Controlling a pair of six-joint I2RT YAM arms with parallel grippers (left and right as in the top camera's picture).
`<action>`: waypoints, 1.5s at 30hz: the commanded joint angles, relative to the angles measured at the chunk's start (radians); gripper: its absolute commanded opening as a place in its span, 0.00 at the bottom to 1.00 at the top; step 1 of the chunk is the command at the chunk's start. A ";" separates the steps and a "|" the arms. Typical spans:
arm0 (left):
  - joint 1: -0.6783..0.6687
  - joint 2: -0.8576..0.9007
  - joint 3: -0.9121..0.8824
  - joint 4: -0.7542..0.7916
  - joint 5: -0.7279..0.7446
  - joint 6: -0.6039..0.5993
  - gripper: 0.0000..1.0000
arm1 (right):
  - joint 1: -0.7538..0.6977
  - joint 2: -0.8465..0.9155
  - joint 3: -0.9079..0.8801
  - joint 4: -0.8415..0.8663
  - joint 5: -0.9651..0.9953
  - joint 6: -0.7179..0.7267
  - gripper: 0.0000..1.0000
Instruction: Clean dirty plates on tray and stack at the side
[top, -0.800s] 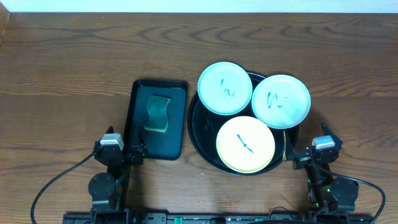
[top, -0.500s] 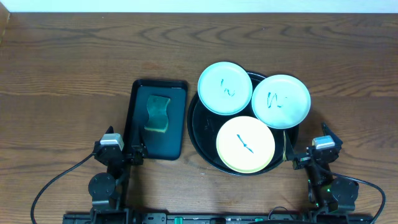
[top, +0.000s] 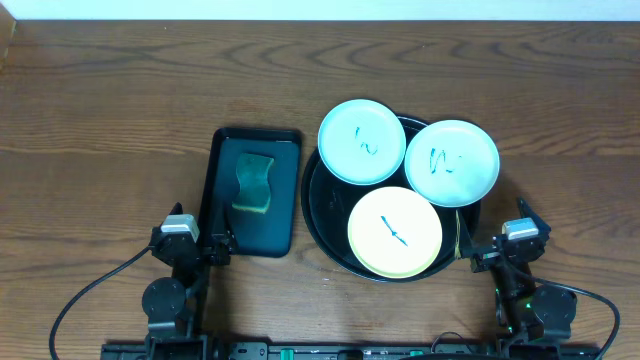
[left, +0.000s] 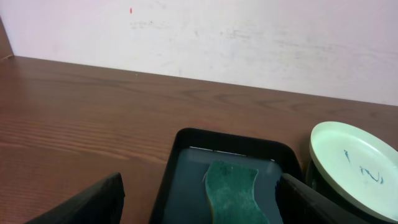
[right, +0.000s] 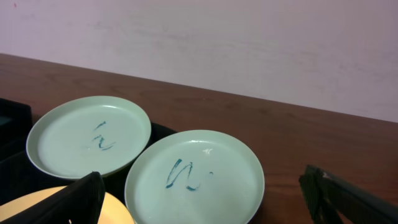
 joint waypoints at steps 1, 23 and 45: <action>0.007 0.006 -0.007 -0.047 0.018 0.020 0.79 | 0.014 -0.002 -0.001 -0.005 0.002 -0.010 0.99; 0.007 0.006 -0.007 -0.047 0.018 0.020 0.79 | 0.014 -0.002 -0.001 -0.005 0.002 -0.010 0.99; 0.006 0.006 -0.007 -0.024 0.365 0.016 0.79 | 0.014 -0.002 -0.001 0.016 -0.064 -0.010 0.99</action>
